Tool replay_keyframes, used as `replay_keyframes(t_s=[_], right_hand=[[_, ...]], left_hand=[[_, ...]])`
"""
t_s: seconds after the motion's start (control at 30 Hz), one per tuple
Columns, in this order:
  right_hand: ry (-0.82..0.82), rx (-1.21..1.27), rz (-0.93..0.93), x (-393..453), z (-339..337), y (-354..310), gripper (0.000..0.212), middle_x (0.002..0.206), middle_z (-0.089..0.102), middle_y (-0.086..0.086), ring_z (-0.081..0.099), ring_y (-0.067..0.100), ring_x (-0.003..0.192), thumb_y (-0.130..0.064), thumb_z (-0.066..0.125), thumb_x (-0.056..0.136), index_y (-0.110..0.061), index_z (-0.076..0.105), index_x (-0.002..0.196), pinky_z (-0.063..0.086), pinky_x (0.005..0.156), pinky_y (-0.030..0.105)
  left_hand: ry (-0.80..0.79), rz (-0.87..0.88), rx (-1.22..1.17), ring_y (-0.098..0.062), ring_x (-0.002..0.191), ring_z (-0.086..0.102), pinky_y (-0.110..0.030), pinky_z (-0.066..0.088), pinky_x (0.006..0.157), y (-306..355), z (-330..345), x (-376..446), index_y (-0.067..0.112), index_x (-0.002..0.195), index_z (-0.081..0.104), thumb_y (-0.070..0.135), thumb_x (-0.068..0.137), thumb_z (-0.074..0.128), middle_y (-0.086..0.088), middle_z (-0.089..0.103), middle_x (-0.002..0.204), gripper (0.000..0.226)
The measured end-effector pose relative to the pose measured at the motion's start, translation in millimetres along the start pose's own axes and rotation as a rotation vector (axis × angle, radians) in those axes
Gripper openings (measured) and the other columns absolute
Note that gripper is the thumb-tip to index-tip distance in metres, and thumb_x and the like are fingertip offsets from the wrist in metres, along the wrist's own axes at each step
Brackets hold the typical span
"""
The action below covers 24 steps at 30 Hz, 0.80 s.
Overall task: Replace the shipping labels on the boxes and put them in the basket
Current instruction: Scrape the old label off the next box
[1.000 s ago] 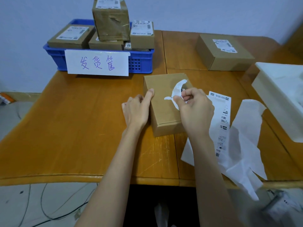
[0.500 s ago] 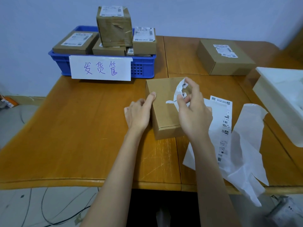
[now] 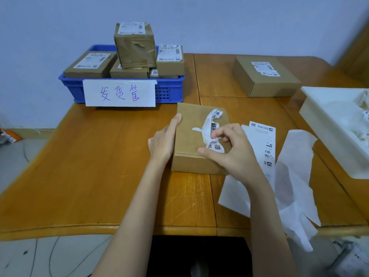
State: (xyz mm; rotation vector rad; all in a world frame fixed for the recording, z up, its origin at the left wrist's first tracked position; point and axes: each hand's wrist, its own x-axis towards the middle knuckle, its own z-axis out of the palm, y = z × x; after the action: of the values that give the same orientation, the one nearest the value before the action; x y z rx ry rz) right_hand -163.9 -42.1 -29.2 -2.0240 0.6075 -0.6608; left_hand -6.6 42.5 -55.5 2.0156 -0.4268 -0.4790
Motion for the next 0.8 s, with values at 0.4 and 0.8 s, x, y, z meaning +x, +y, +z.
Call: replay_keyframes(t_s=[0.4, 0.8], right_hand=[[0.005, -0.012, -0.093, 4.7, 2.0, 3.1, 0.012, 0.091, 0.059, -0.011, 0.048, 0.009, 0.074, -0.024, 0.082, 0.074, -0.029, 0.072, 0.077, 0.042, 0.082, 0.031], [-0.007, 0.021, -0.107, 10.6, 6.8, 0.9, 0.014, 0.072, 0.049, -0.003, 0.039, 0.006, 0.059, -0.001, 0.075, 0.069, -0.011, 0.065, 0.070, 0.033, 0.058, 0.012]], left_hand=[[-0.087, 0.037, -0.106, -0.016, 0.108, 0.041, -0.046, 0.023, 0.115, 0.2, -6.2, -7.1, 0.045, 0.121, 0.051, 0.067, 0.068, 0.039, 0.021, 0.051, 0.099, 0.058], [-0.066, 0.047, -0.085, -0.014, 0.106, 0.043, -0.044, 0.023, 0.112, -2.6, -3.5, -4.4, 0.038, 0.128, 0.055, 0.067, 0.069, 0.037, 0.019, 0.054, 0.101, 0.068]])
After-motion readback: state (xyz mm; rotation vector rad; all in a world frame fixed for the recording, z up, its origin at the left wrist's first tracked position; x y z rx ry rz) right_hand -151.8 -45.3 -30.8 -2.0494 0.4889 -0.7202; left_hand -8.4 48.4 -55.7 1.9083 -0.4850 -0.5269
